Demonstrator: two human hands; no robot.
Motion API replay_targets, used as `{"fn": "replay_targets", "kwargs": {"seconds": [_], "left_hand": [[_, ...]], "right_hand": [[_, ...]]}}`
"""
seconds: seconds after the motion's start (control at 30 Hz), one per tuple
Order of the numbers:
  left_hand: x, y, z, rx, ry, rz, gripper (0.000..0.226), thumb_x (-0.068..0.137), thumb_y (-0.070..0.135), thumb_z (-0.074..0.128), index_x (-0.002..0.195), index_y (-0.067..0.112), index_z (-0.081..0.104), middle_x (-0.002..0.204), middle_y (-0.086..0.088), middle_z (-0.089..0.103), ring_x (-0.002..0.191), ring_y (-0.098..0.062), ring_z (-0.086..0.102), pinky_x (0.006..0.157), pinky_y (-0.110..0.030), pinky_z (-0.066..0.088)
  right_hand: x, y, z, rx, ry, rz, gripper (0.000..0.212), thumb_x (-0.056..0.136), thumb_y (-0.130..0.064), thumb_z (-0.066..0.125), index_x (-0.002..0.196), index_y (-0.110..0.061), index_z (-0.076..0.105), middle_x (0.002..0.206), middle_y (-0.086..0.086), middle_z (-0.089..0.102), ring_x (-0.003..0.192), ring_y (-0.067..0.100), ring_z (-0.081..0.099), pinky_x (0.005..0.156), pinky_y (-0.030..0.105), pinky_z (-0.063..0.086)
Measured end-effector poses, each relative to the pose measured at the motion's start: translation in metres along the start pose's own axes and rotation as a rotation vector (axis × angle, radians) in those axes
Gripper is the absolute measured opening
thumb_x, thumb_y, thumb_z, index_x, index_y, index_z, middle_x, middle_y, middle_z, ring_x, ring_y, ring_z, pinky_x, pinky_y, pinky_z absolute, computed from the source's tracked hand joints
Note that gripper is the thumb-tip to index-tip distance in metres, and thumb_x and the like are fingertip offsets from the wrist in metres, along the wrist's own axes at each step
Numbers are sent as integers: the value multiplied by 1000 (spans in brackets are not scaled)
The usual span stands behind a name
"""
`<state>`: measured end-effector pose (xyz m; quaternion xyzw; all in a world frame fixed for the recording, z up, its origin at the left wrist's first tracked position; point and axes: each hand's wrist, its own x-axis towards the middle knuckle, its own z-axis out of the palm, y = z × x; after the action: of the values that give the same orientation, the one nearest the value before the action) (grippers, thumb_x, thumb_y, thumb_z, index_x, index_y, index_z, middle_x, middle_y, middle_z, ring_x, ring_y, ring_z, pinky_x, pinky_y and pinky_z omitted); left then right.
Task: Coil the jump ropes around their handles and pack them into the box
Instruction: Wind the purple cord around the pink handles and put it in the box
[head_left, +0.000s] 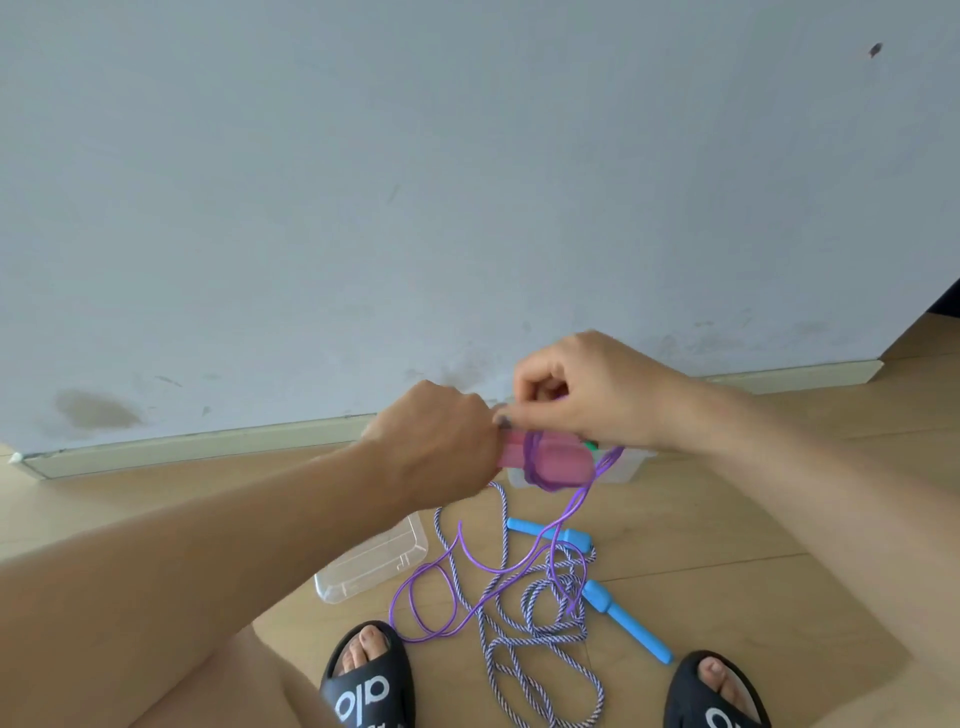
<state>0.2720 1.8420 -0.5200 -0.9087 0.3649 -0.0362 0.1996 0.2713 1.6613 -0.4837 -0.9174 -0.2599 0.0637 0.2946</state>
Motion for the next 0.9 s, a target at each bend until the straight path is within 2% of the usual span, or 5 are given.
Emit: {"fn": "replay_targets", "kwargs": {"seconds": [0.17, 0.37, 0.53, 0.7, 0.9], "left_hand": [[-2, 14, -15, -163, 207, 29, 30, 98, 45, 40, 106, 18, 50, 92, -5, 66, 78, -36, 66, 59, -34, 36], [-10, -6, -16, -343, 475, 42, 22, 80, 40, 48, 75, 19, 51, 55, 3, 53, 41, -32, 44, 45, -24, 26], [-11, -15, -18, -502, 500, -84, 24, 83, 44, 41, 79, 23, 53, 56, 2, 56, 51, -33, 47, 47, -28, 35], [-8, -22, -16, -541, 458, -110, 21, 85, 43, 49, 76, 24, 50, 53, 5, 44, 53, -31, 41, 49, -29, 31], [-12, -16, -19, -347, 462, 70, 23, 81, 41, 42, 73, 22, 50, 53, 9, 37, 43, -26, 32, 43, -24, 28]], "right_hand": [[10, 16, -4, 267, 87, 135, 48, 91, -39, 68, 63, -3, 54, 48, -4, 39, 45, 10, 30, 44, 17, 27], [12, 22, 3, 526, 123, 238, 63, 92, -49, 61, 69, 9, 53, 60, 10, 42, 52, 15, 36, 47, 22, 30], [12, 26, 20, 852, 101, 317, 29, 94, -28, 64, 74, -8, 57, 62, 7, 39, 51, 18, 36, 46, 26, 29], [1, 21, 24, 832, 130, 331, 30, 95, -2, 43, 68, -12, 51, 49, -4, 29, 46, 12, 20, 43, 22, 21], [4, 24, 10, 406, 318, 256, 52, 96, -26, 63, 57, 1, 41, 50, 1, 32, 50, 12, 27, 47, 22, 24]]}}
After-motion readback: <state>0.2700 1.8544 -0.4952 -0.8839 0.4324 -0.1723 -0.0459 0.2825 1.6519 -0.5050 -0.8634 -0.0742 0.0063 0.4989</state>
